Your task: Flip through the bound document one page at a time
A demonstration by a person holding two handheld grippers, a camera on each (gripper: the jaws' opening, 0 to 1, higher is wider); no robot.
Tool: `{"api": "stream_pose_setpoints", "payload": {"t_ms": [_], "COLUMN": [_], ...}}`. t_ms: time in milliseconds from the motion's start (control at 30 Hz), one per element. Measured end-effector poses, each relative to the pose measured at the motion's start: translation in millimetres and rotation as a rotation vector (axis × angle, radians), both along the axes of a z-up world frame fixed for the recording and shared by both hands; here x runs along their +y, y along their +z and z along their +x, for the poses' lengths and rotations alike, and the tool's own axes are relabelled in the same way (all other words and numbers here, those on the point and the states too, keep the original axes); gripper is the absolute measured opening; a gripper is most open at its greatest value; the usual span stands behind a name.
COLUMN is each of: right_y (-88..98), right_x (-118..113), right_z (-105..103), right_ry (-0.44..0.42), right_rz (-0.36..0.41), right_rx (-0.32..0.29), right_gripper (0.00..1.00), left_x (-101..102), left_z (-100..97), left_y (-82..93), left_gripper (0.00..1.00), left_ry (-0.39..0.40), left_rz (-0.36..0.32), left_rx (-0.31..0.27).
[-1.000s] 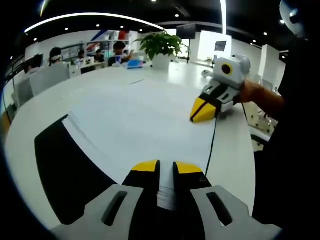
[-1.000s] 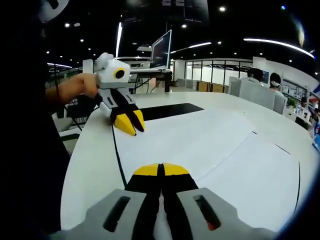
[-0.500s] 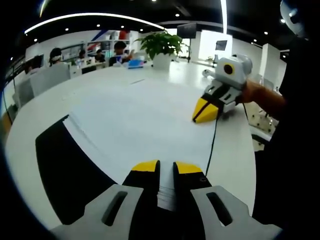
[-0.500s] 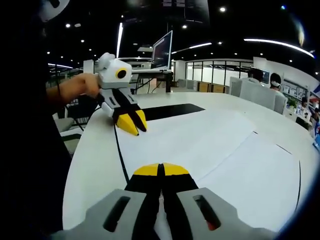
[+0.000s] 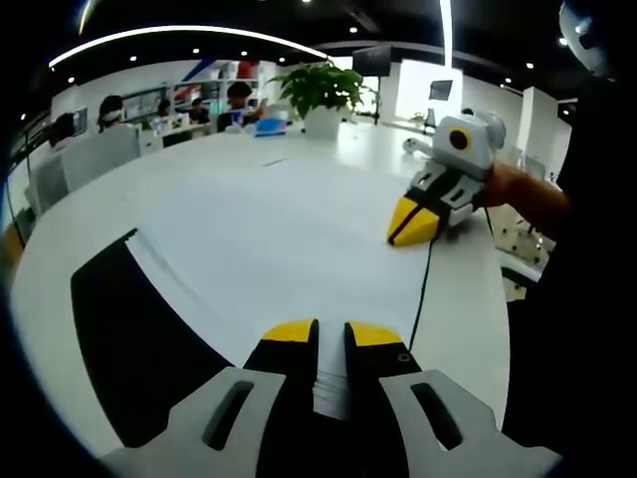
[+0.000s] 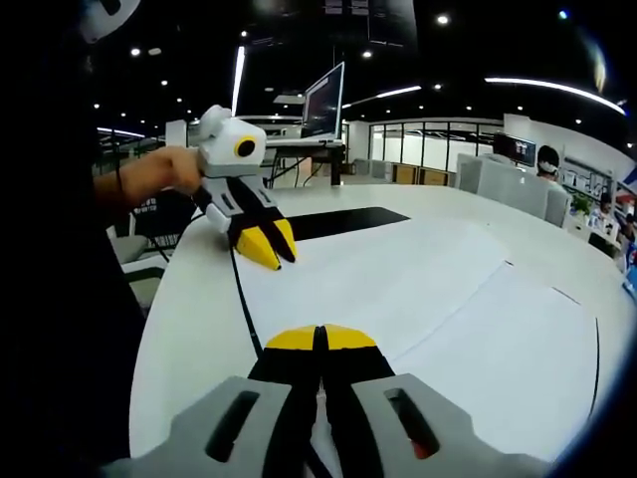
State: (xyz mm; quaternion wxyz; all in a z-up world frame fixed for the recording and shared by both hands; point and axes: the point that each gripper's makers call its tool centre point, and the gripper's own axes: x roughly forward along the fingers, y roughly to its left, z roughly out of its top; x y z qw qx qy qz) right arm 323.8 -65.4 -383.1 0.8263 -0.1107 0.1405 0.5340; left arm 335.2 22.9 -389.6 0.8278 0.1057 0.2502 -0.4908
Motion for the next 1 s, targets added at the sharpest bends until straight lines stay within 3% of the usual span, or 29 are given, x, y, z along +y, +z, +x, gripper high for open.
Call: {"api": "stream_pose_setpoints", "payload": {"t_ms": [1000], "right_y": [-0.1], "right_x": [0.1], "right_z": [-5.9], "right_ry": [-0.01], "right_rz": [-0.006], "right_rx": [-0.008], "right_gripper": [0.02], "left_x": [-0.1], "left_z": [0.0], "left_y": [-0.3], "left_gripper": [0.14], "left_ry": [0.004], "left_rz": [-0.006], "left_rx": [-0.001]}}
